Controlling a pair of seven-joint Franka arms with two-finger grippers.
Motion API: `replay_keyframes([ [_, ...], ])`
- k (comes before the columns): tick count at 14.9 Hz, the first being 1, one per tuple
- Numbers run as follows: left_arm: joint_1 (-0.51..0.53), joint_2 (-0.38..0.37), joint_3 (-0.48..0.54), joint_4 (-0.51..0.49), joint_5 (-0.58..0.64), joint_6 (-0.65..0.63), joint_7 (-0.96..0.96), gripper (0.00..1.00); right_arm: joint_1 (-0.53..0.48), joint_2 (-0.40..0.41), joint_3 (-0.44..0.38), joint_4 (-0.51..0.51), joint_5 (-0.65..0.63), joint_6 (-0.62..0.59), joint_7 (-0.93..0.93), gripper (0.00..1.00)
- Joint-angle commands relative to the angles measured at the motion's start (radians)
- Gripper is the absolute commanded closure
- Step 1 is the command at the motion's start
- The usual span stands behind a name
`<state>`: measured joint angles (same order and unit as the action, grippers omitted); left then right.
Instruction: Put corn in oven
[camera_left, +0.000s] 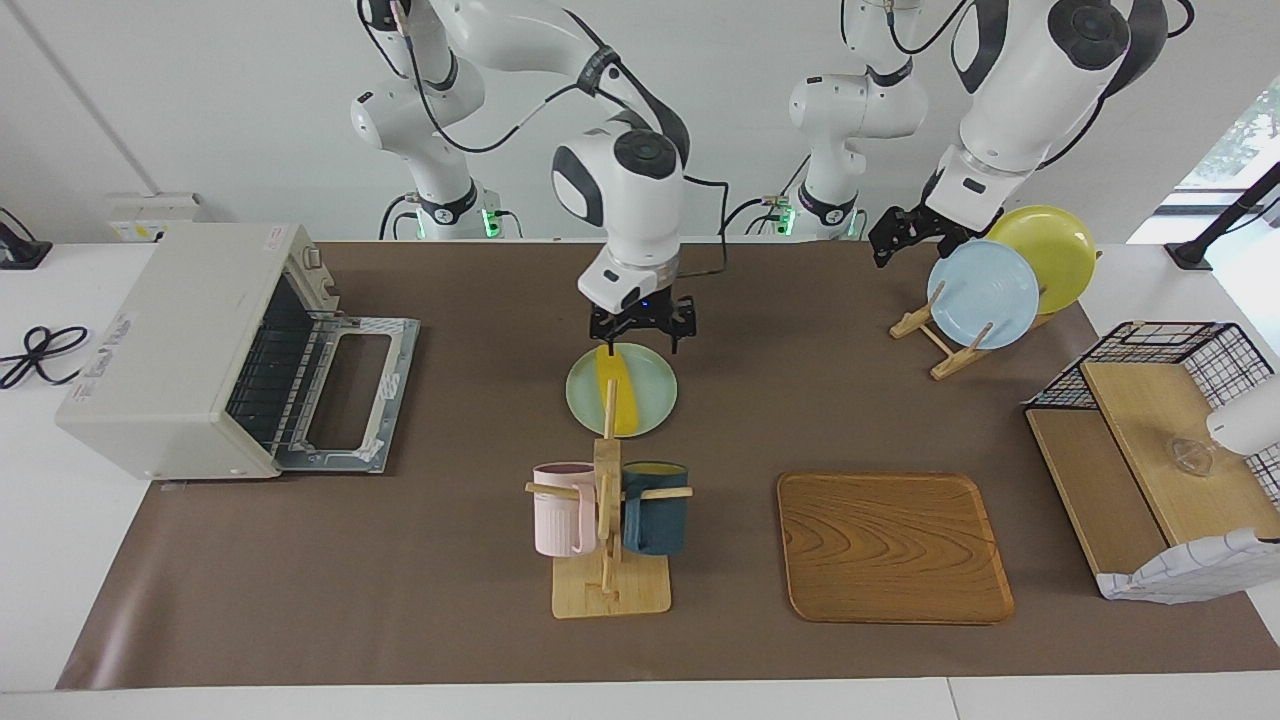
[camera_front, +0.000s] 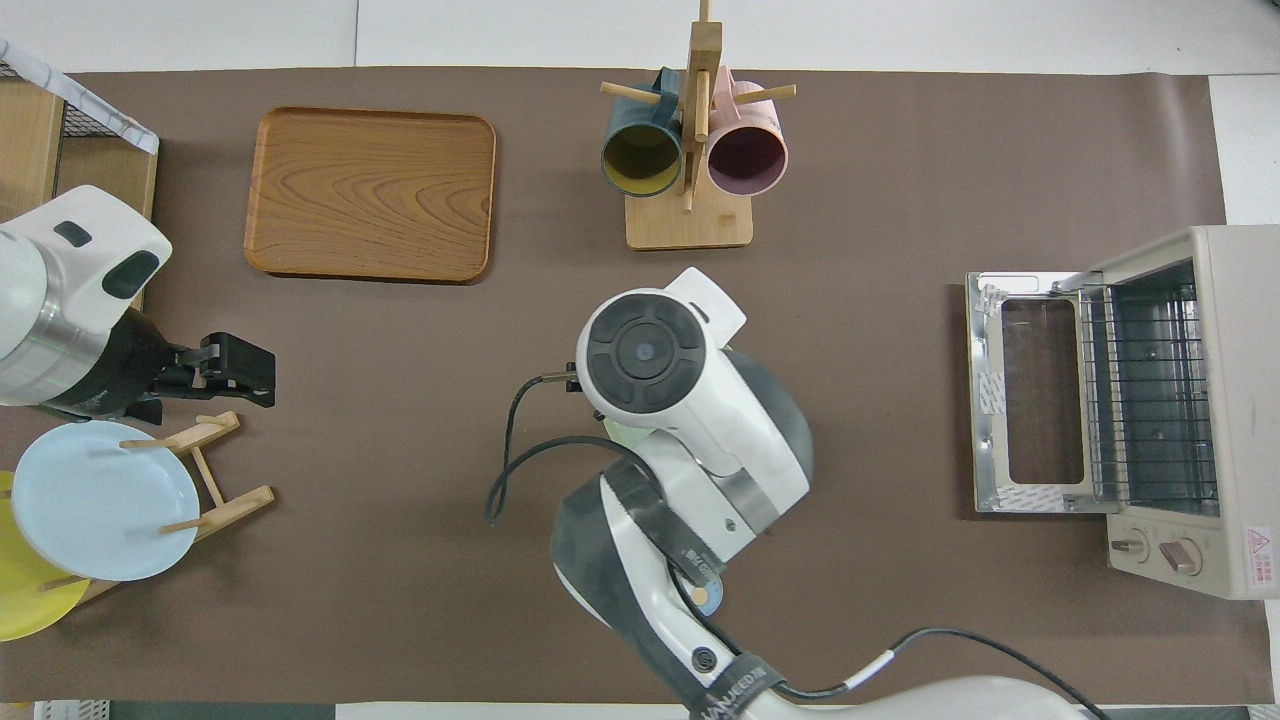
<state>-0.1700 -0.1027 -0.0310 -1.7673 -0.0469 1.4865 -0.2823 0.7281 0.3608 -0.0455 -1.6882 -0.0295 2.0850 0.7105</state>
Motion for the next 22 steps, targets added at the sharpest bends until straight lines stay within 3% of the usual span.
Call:
replay_keyframes([
  [1, 0.03, 0.024, -0.009, 0.026, 0.006, -0.002, 0.04, 0.0, 0.039, 0.116, -0.007, 0.076, -0.029, 0.044, 0.055, 0.0],
  [4, 0.041, 0.099, -0.007, 0.135, -0.034, -0.015, 0.037, 0.0, 0.053, 0.119, -0.005, 0.036, -0.029, 0.088, 0.056, 0.0],
  [6, 0.041, 0.136, -0.01, 0.183, -0.034, -0.018, 0.037, 0.0, 0.062, 0.106, -0.007, -0.042, -0.029, 0.16, 0.041, 0.01],
  [7, 0.041, 0.135, -0.012, 0.183, -0.034, -0.018, 0.038, 0.0, 0.06, 0.095, -0.007, -0.073, -0.039, 0.185, 0.027, 0.07],
  [9, 0.034, 0.123, -0.012, 0.172, -0.034, -0.017, 0.041, 0.0, 0.059, 0.092, -0.007, -0.09, -0.059, 0.191, 0.012, 0.24],
  [14, 0.041, 0.123, -0.02, 0.164, -0.033, -0.025, 0.054, 0.0, 0.065, 0.07, -0.007, -0.149, -0.063, 0.201, 0.006, 0.57],
  [15, 0.041, 0.123, -0.02, 0.166, -0.033, -0.025, 0.054, 0.0, 0.065, 0.069, -0.007, -0.154, -0.064, 0.201, 0.004, 0.67],
  [16, 0.04, 0.121, -0.021, 0.164, -0.033, -0.025, 0.054, 0.0, 0.065, 0.069, -0.007, -0.156, -0.064, 0.199, 0.004, 0.89],
  [17, 0.038, 0.12, -0.02, 0.164, -0.033, -0.023, 0.054, 0.0, 0.065, 0.069, -0.007, -0.156, -0.064, 0.199, 0.004, 1.0],
  [20, 0.04, 0.116, -0.02, 0.163, -0.033, -0.02, 0.054, 0.0, 0.063, 0.07, -0.007, -0.14, -0.088, 0.176, -0.002, 1.0],
  [22, 0.043, 0.115, -0.02, 0.163, -0.033, -0.017, 0.054, 0.0, 0.047, 0.073, -0.007, -0.072, -0.209, 0.065, -0.011, 1.0],
])
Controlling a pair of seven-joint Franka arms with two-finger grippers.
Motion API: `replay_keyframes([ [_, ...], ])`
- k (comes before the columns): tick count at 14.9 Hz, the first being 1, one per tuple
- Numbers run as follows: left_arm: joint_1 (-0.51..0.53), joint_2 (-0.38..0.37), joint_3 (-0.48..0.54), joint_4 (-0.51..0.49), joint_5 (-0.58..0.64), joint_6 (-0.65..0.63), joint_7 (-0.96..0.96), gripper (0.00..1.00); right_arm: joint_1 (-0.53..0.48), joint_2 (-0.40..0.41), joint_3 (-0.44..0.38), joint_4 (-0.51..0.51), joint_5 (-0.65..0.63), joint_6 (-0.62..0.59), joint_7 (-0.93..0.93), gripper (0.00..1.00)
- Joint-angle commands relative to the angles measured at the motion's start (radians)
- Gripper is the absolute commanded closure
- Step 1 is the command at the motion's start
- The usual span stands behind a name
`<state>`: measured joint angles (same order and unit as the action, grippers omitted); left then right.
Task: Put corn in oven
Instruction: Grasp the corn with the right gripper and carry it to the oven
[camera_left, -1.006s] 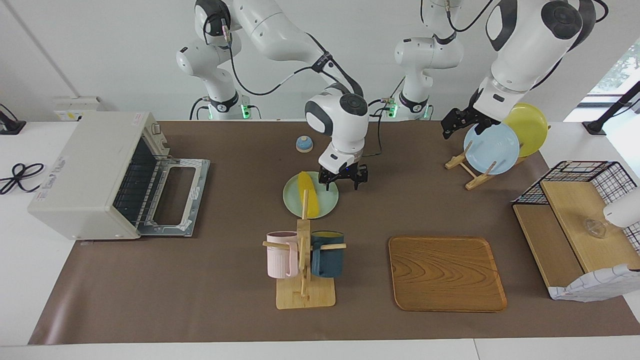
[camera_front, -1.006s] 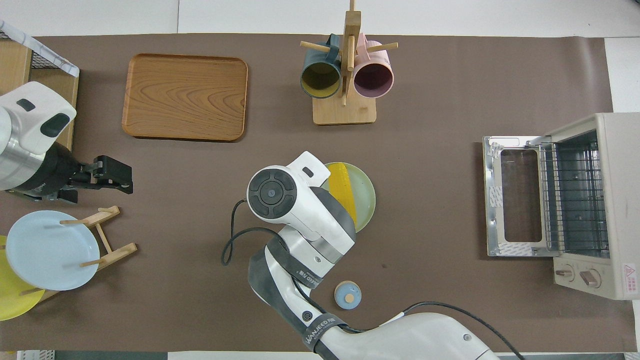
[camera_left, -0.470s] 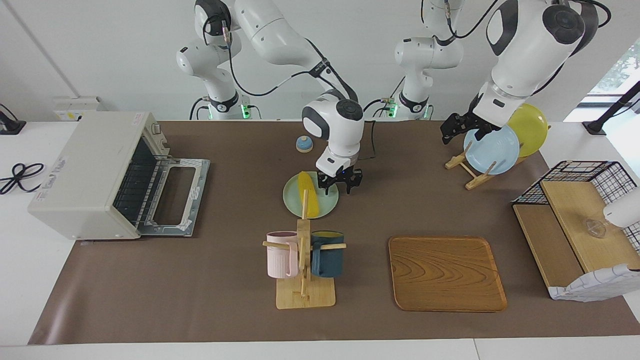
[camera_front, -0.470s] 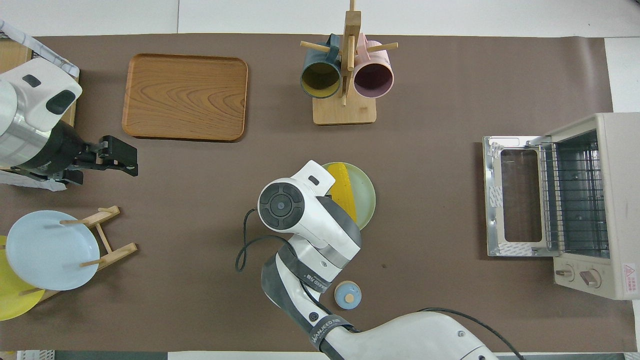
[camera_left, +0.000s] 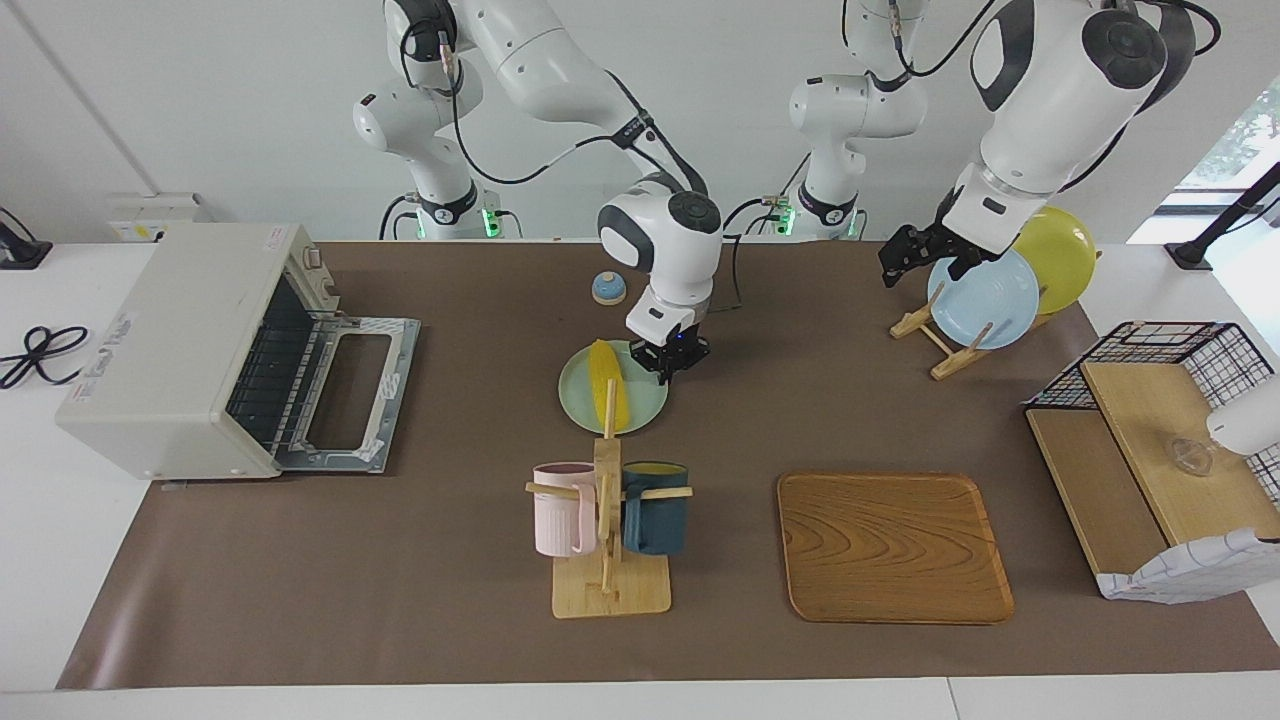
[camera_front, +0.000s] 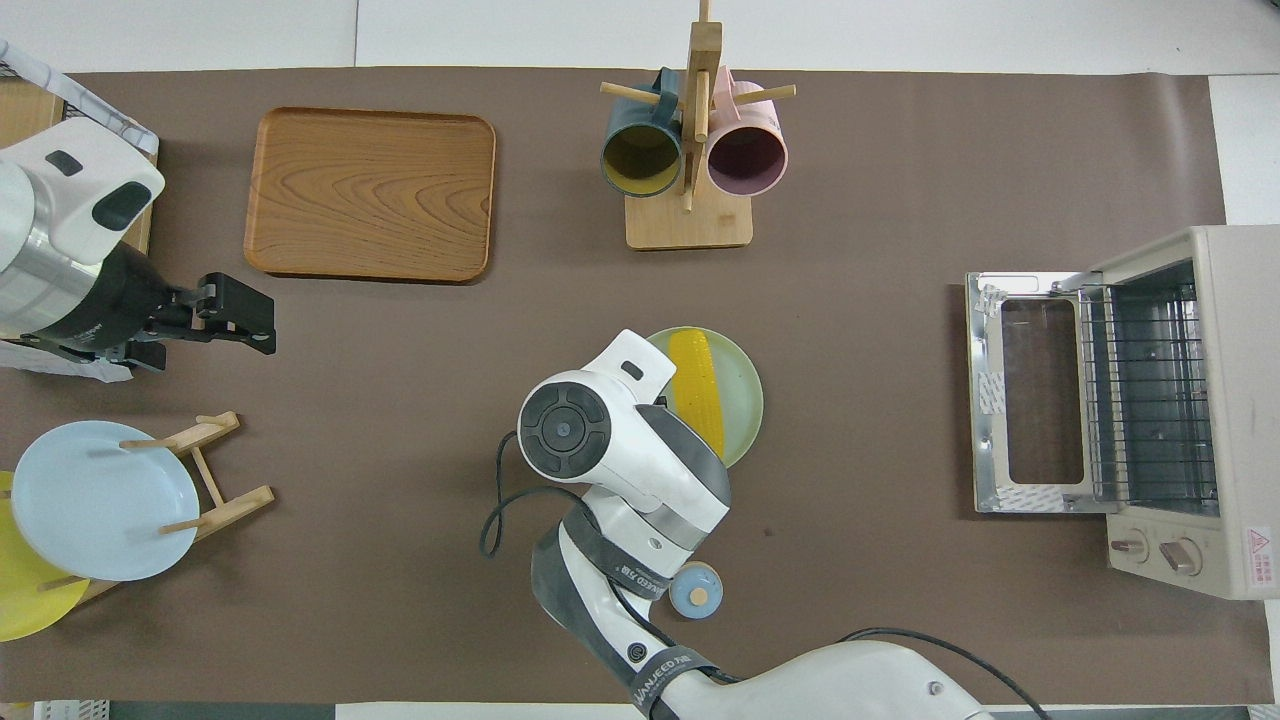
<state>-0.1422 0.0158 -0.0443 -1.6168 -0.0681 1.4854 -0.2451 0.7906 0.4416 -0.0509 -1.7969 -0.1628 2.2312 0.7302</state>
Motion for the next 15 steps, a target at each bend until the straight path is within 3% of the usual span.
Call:
replay_keyframes([
  [1, 0.015, -0.004, -0.005, 0.012, -0.012, -0.013, 0.013, 0.0, -0.024, -0.006, -0.001, 0.083, -0.099, -0.158, -0.029, 1.0],
  [3, 0.015, -0.004, -0.005, 0.011, -0.012, -0.01, 0.004, 0.0, -0.033, -0.009, -0.007, 0.119, -0.106, -0.257, -0.028, 1.0],
  [6, 0.018, -0.014, -0.006, 0.011, -0.012, -0.014, 0.004, 0.0, -0.12, -0.091, -0.017, 0.085, -0.11, -0.344, -0.032, 1.0],
  [10, 0.052, -0.011, -0.043, 0.012, -0.009, -0.016, 0.006, 0.0, -0.288, -0.263, -0.017, -0.083, -0.11, -0.364, -0.136, 1.0],
  [15, 0.052, -0.011, -0.048, 0.011, -0.006, -0.017, 0.007, 0.0, -0.506, -0.377, -0.018, -0.208, -0.112, -0.363, -0.357, 1.0],
])
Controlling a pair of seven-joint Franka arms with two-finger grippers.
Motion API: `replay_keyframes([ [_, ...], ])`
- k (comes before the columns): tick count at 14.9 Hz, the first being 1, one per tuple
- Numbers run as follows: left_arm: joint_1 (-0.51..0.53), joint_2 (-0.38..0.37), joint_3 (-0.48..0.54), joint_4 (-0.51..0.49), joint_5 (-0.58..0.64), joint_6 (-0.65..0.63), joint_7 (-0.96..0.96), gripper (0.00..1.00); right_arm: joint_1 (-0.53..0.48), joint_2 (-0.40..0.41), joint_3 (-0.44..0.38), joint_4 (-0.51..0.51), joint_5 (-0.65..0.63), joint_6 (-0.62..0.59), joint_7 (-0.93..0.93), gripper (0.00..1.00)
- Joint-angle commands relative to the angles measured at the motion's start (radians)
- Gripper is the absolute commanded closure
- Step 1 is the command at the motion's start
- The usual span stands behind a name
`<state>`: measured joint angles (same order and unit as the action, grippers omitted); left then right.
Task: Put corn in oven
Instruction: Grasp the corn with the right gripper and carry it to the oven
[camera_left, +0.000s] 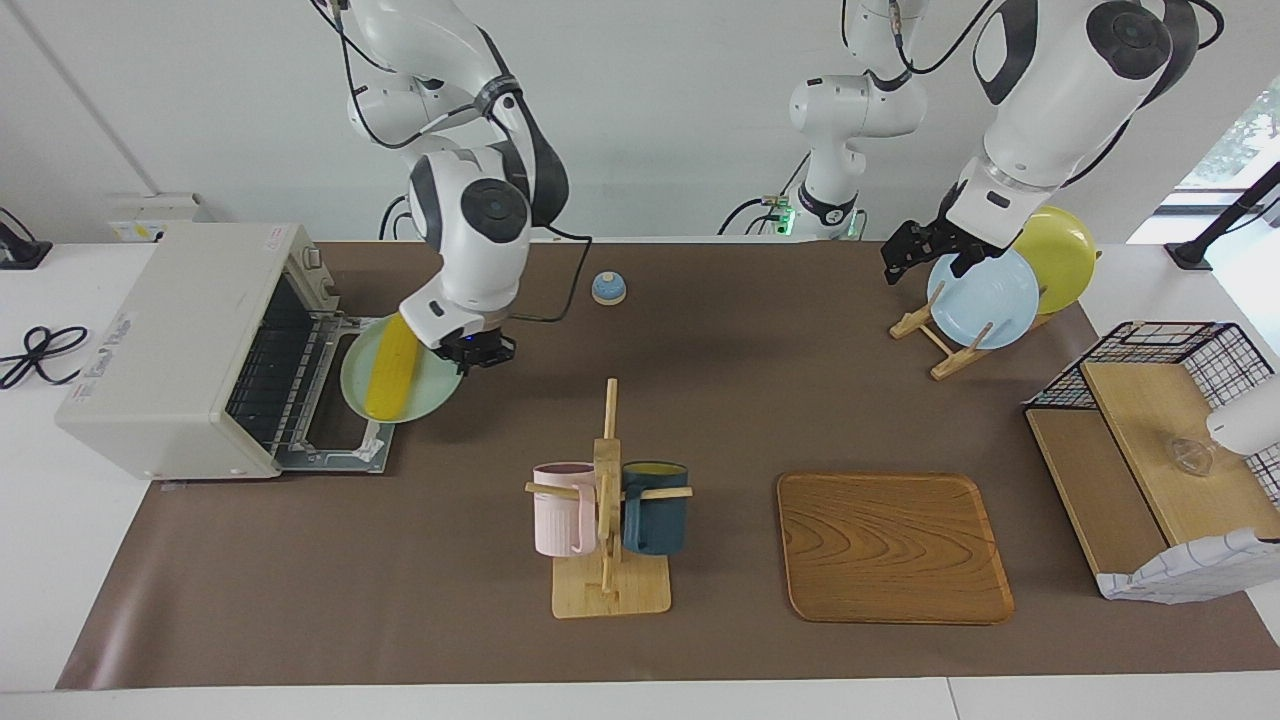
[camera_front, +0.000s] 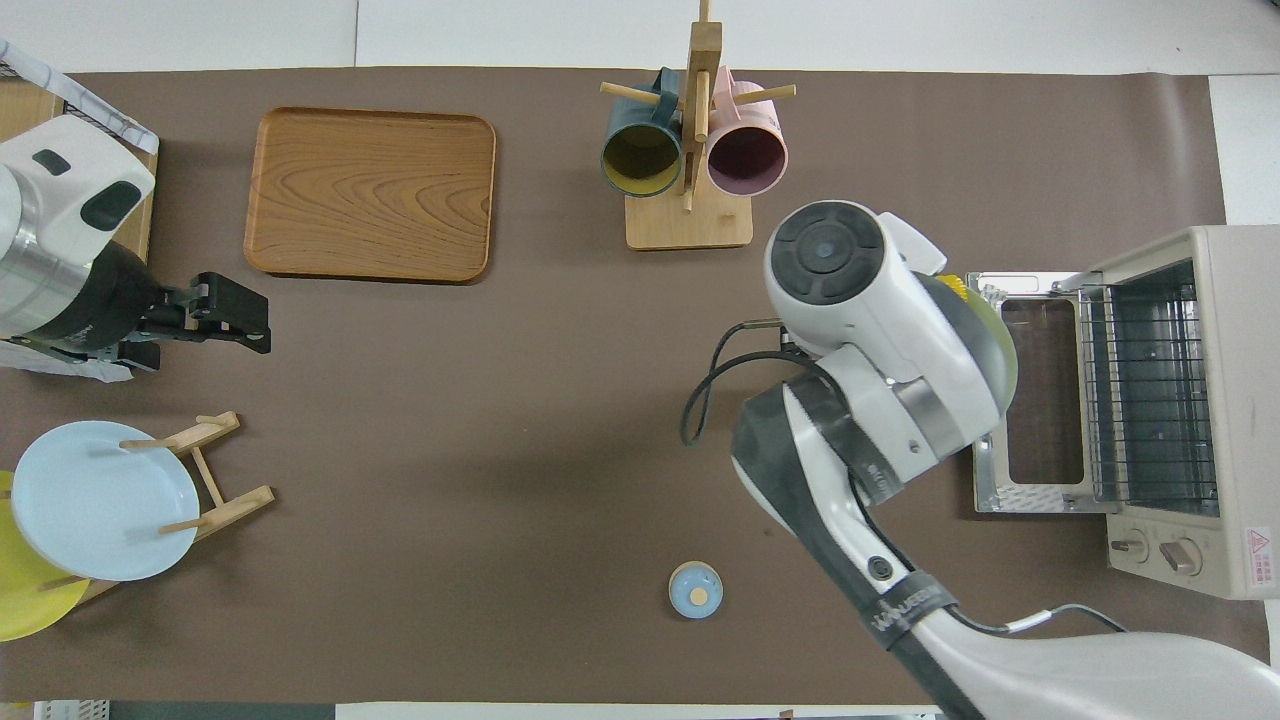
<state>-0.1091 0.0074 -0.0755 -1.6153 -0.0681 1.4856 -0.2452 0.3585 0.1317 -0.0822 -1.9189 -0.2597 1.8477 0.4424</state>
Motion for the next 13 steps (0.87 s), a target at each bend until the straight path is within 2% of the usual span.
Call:
replay_keyframes([
  [1, 0.019, -0.003, -0.017, 0.008, -0.006, -0.019, 0.007, 0.0, -0.107, -0.072, 0.013, -0.101, -0.016, 0.028, -0.1, 1.0],
  [6, 0.022, -0.003, -0.018, 0.009, 0.008, -0.016, 0.014, 0.0, -0.199, -0.086, 0.012, -0.156, -0.044, 0.068, -0.171, 1.0],
  [9, 0.023, -0.004, -0.018, 0.008, 0.007, -0.01, 0.009, 0.0, -0.263, -0.101, 0.012, -0.212, -0.049, 0.139, -0.234, 1.0],
  [13, 0.023, -0.007, -0.017, 0.006, 0.007, -0.01, 0.01, 0.0, -0.335, -0.099, 0.013, -0.219, -0.05, 0.163, -0.321, 1.0],
])
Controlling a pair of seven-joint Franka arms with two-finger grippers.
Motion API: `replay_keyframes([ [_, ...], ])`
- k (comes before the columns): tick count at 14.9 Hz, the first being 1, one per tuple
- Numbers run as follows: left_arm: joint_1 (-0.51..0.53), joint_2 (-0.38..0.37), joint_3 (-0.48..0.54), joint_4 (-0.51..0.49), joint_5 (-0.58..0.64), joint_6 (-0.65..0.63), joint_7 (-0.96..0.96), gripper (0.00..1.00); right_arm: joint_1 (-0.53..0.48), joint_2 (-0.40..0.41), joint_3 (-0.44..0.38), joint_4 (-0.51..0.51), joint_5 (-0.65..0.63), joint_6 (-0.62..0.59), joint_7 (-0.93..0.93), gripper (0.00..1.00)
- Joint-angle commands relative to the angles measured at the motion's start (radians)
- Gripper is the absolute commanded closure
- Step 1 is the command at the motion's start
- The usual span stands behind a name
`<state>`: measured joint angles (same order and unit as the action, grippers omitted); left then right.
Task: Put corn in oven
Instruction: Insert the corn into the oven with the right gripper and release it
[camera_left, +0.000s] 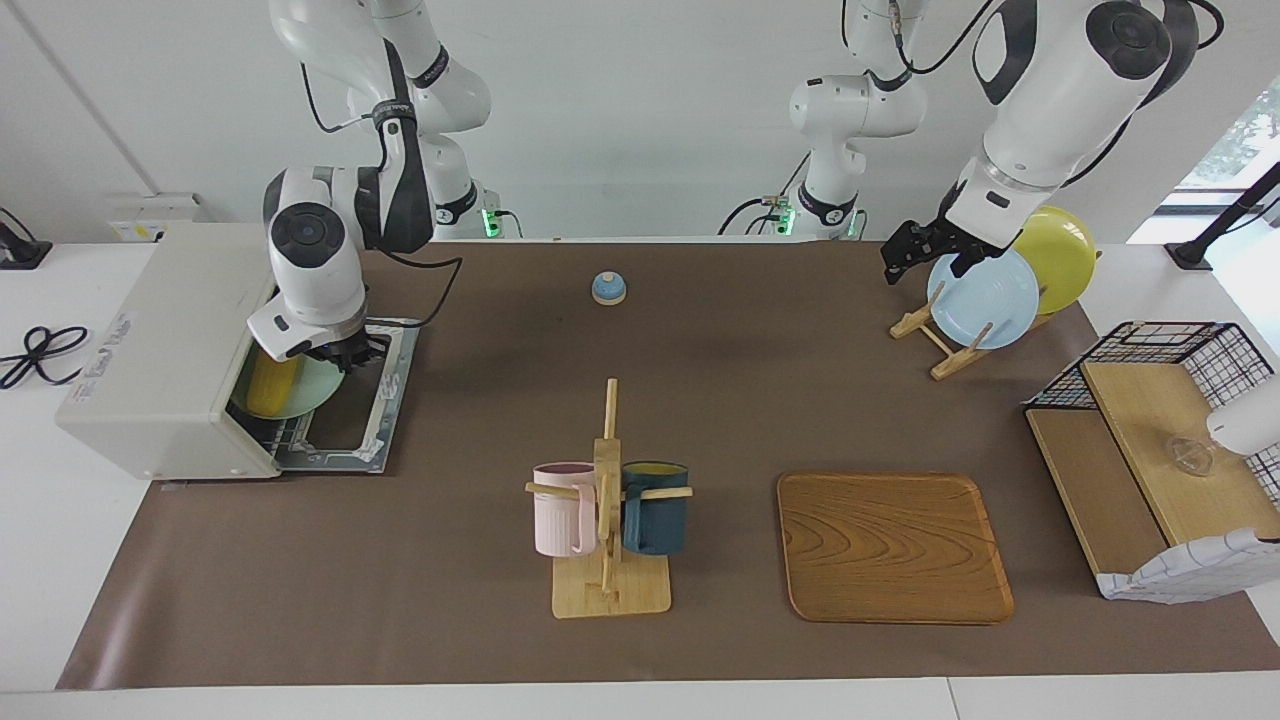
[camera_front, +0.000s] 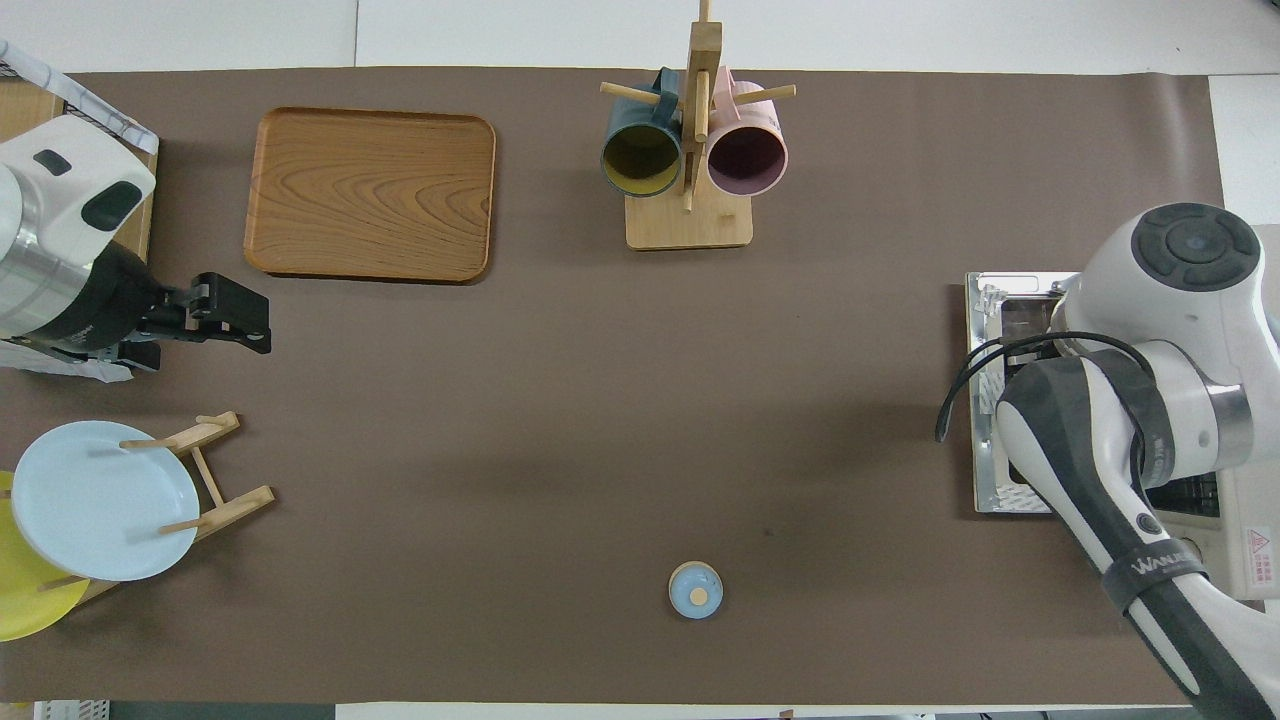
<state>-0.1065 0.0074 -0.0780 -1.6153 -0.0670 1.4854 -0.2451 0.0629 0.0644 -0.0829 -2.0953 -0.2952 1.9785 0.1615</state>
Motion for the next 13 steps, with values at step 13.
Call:
replay_keyframes([
  [13, 0.021, -0.049, -0.006, 0.006, 0.006, -0.014, 0.007, 0.0, -0.087, -0.045, 0.017, -0.104, 0.001, 0.128, -0.089, 1.0],
])
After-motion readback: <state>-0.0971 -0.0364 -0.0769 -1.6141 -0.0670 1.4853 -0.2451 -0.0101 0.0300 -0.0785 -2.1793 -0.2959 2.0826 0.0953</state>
